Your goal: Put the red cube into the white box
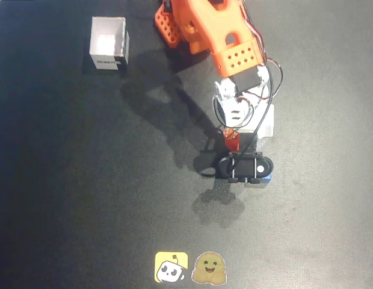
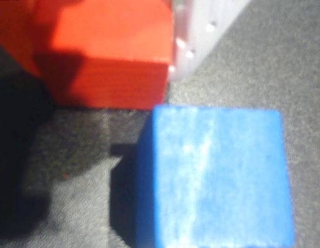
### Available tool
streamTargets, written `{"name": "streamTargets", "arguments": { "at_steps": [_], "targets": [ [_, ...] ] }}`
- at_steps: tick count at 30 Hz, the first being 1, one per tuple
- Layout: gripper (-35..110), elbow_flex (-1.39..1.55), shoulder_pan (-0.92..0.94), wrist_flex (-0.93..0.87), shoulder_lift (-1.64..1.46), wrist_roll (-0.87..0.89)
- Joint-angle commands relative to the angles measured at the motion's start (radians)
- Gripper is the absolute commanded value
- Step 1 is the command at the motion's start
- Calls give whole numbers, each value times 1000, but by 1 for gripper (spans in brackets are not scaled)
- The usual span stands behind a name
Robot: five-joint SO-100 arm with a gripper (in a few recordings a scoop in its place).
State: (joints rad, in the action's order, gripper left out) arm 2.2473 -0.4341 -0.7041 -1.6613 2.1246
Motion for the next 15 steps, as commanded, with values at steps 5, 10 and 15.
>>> {"name": "streamTargets", "arguments": {
  "at_steps": [5, 10, 15],
  "targets": [
    [0, -2, 21, -8, -41, -26],
    [0, -75, 64, -133, -80, -95],
    [0, -103, 118, -225, -166, -167]
  ]
}}
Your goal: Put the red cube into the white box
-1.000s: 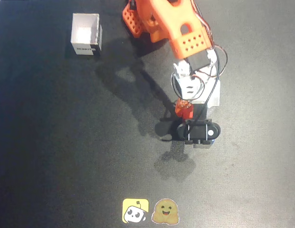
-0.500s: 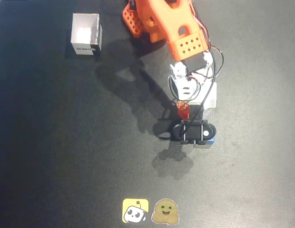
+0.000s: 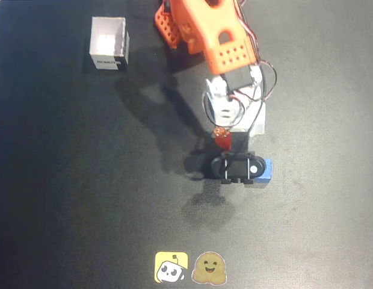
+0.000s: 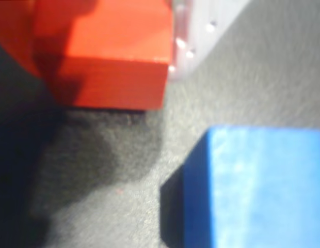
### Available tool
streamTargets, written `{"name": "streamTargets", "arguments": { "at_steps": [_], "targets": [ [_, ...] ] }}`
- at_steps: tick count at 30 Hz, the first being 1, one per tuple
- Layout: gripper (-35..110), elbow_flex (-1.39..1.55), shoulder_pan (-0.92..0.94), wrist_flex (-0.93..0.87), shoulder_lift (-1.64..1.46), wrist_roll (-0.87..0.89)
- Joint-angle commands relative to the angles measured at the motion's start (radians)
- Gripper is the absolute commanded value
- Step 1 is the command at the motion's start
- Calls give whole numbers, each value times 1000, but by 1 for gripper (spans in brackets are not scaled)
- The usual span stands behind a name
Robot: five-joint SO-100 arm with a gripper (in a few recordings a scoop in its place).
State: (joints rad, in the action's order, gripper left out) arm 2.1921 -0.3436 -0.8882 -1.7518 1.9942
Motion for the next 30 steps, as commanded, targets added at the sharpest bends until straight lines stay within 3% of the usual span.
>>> {"name": "streamTargets", "arguments": {
  "at_steps": [1, 11, 30],
  "targets": [
    [0, -51, 38, -58, -95, -51],
    [0, -103, 149, -219, -255, -192],
    [0, -71, 503, -328, -445, -463]
  ]
}}
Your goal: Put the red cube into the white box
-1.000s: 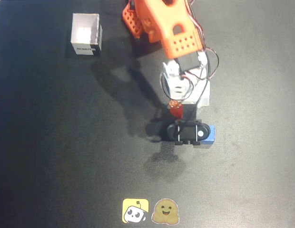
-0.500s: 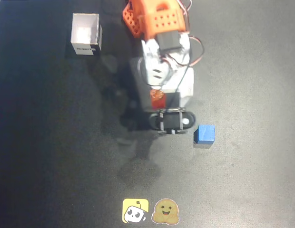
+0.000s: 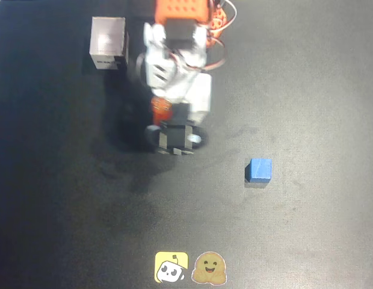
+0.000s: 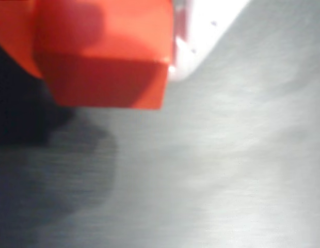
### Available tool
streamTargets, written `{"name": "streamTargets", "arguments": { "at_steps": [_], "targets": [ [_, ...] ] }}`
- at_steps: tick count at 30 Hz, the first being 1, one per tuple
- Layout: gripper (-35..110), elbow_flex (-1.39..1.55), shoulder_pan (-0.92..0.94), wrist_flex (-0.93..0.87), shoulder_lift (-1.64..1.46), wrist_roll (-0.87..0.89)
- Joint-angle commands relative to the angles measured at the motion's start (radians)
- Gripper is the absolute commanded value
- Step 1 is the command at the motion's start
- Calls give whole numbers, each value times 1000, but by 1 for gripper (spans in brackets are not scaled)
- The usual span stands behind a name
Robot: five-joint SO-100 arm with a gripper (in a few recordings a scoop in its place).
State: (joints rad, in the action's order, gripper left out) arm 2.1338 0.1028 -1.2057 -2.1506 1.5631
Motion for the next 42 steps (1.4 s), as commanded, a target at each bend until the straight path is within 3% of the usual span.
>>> {"name": "streamTargets", "arguments": {
  "at_steps": [1, 25, 42],
  "targets": [
    [0, -17, 84, -14, -49, -55],
    [0, -3, 718, -130, -124, -353],
    [0, 160, 854, -282, -374, -451]
  ]
}}
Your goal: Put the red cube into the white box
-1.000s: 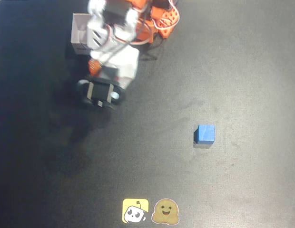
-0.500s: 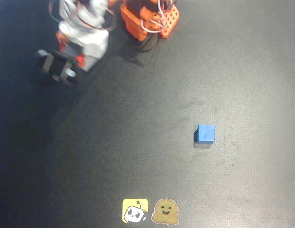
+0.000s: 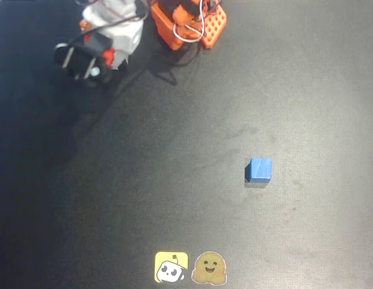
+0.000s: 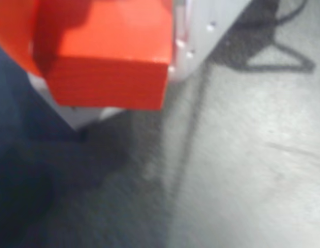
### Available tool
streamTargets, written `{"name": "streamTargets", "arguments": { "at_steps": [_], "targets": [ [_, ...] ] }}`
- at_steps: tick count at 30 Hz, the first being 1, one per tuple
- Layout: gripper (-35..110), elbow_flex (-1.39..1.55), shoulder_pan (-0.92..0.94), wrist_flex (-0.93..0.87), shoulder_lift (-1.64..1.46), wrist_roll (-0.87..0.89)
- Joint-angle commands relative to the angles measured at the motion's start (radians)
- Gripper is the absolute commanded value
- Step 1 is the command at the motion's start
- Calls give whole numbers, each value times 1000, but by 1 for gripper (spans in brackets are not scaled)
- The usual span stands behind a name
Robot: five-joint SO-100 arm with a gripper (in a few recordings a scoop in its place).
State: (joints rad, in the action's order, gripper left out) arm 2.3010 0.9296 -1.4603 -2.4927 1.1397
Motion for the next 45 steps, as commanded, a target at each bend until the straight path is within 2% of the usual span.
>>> {"name": "streamTargets", "arguments": {
  "at_steps": [1, 12, 27, 39, 45],
  "targets": [
    [0, -11, 44, -37, -32, -43],
    [0, 14, 221, -51, -32, -170],
    [1, 172, 347, 17, -103, -268],
    [16, 212, 330, 71, -118, -293],
    [22, 204, 327, 38, -169, -330]
  ]
}}
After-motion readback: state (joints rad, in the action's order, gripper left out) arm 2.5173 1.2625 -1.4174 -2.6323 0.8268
